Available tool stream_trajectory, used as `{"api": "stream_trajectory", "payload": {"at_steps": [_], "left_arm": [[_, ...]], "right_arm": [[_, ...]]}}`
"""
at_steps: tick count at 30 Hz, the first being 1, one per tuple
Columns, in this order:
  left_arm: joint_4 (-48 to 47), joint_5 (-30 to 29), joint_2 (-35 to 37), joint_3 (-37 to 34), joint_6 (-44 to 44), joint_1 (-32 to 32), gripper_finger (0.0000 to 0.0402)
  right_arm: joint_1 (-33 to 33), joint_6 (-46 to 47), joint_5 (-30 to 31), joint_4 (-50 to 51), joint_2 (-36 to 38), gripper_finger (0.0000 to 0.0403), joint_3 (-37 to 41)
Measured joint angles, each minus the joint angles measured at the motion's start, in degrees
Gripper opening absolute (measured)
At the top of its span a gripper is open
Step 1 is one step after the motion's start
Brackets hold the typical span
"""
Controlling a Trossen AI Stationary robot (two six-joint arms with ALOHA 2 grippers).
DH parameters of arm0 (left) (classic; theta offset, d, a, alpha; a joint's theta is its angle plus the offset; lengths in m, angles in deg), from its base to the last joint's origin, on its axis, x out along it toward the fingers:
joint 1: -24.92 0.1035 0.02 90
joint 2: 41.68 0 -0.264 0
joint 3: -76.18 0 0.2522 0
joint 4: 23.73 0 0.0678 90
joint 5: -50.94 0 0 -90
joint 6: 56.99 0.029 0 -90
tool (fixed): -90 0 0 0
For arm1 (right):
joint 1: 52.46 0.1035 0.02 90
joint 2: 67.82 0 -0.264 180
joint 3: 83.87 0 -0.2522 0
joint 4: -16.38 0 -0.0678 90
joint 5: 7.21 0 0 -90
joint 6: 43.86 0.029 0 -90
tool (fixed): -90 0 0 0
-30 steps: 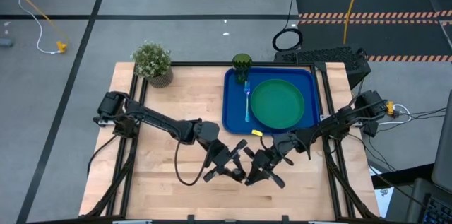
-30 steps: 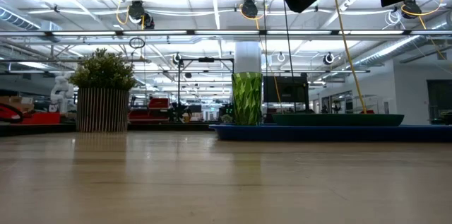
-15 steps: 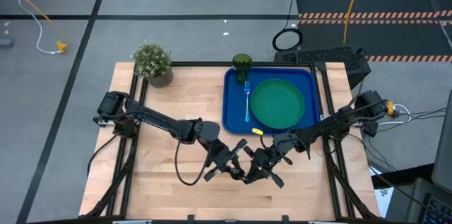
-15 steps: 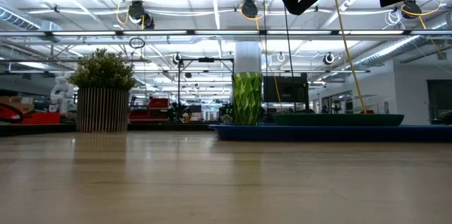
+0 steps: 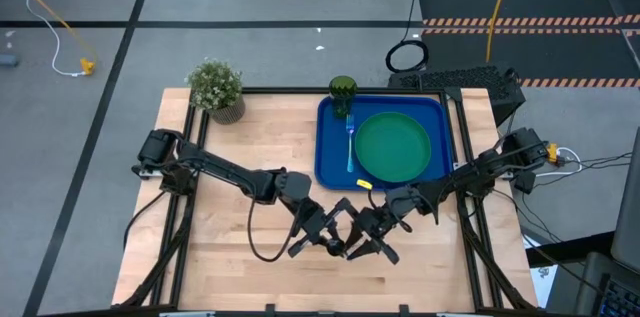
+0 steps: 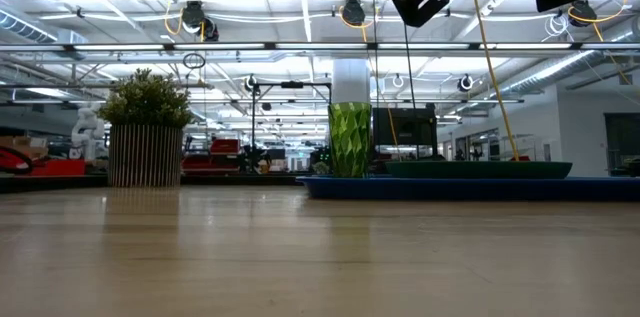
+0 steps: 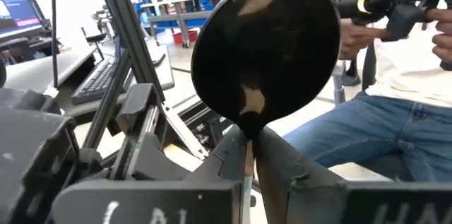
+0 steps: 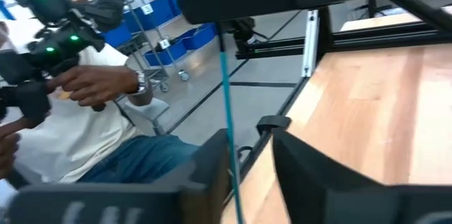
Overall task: Pick and place plate/cup/fork/spoon on tray
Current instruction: Put the blue spoon on the blue serving tray to the left of the blue fork
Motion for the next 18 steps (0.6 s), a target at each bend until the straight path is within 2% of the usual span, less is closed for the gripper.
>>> {"api": "stream_trajectory", "payload": {"at_steps": [5, 8, 11, 18], "left_arm": [[-0.76, -0.17, 0.93, 0.00, -2.08, 0.02, 0.0014], [-2.88, -1.31, 2.27, 0.00, -3.61, 0.13, 0.0012], [-7.01, -5.74, 4.15, 0.00, -3.77, 0.18, 0.0015], [-15.93, -20.90, 9.42, 0.00, -6.88, 0.47, 0.0013]], "right_arm": [[0.02, -0.29, 2.04, 4.08, 1.85, 0.0179, 0.02], [0.13, -0.33, 3.77, 11.98, 5.81, 0.0211, 0.02], [1.73, -0.31, 11.80, 23.20, 11.19, 0.0226, 0.04], [7.92, 2.87, 36.09, 46.04, 23.46, 0.0230, 0.02]]}}
